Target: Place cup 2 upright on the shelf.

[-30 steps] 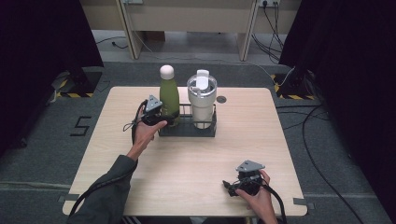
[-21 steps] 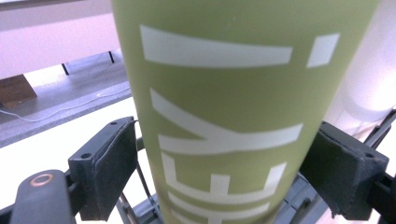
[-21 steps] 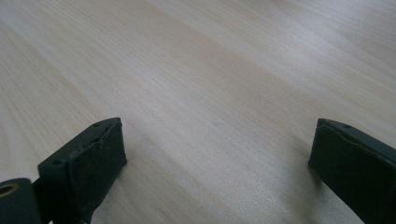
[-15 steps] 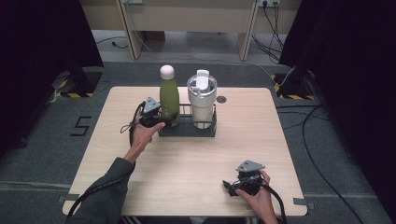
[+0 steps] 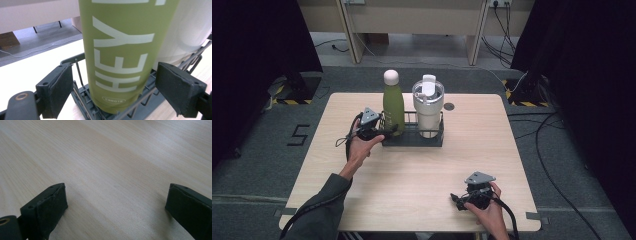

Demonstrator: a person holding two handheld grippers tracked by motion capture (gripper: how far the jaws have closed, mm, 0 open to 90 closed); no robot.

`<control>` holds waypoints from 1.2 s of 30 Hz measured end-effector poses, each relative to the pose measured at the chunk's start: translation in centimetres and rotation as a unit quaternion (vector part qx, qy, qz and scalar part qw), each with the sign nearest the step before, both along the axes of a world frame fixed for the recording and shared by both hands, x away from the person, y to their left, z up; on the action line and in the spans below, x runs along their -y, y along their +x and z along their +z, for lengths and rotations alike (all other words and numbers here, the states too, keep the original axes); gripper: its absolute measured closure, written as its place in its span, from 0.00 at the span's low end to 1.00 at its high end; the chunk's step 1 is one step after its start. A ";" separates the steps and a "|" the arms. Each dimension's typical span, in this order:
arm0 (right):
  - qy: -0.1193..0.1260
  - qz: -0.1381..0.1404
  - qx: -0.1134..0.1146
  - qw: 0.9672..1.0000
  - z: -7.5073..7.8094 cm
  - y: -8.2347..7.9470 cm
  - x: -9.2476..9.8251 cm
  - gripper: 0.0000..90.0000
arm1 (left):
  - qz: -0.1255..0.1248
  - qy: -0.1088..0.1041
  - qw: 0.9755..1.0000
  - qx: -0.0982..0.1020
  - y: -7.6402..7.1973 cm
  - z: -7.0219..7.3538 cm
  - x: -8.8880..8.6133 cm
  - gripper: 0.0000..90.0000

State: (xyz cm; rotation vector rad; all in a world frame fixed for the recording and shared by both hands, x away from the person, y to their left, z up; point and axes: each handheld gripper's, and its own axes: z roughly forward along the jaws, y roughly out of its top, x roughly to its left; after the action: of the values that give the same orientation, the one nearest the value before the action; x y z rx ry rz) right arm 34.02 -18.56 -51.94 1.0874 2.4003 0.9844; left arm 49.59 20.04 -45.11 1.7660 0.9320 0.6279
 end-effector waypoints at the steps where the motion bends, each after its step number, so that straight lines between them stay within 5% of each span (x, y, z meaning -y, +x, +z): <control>1: 0.001 -0.001 -0.002 1.000 0.0 0.0 0.0 0.04 | -0.001 0.000 1.000 0.000 -0.1 0.0 0.0 0.16; 36: 0.001 -0.002 -0.002 1.000 0.0 0.0 0.0 0.04 | -0.050 -0.026 0.998 0.000 -6.6 0.5 -1.5 0.16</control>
State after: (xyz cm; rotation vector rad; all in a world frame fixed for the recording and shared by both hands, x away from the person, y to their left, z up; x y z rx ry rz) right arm 33.98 -18.54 -51.94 1.0956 2.4003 0.9836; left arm 42.94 21.56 -44.59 1.7540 0.8463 0.5355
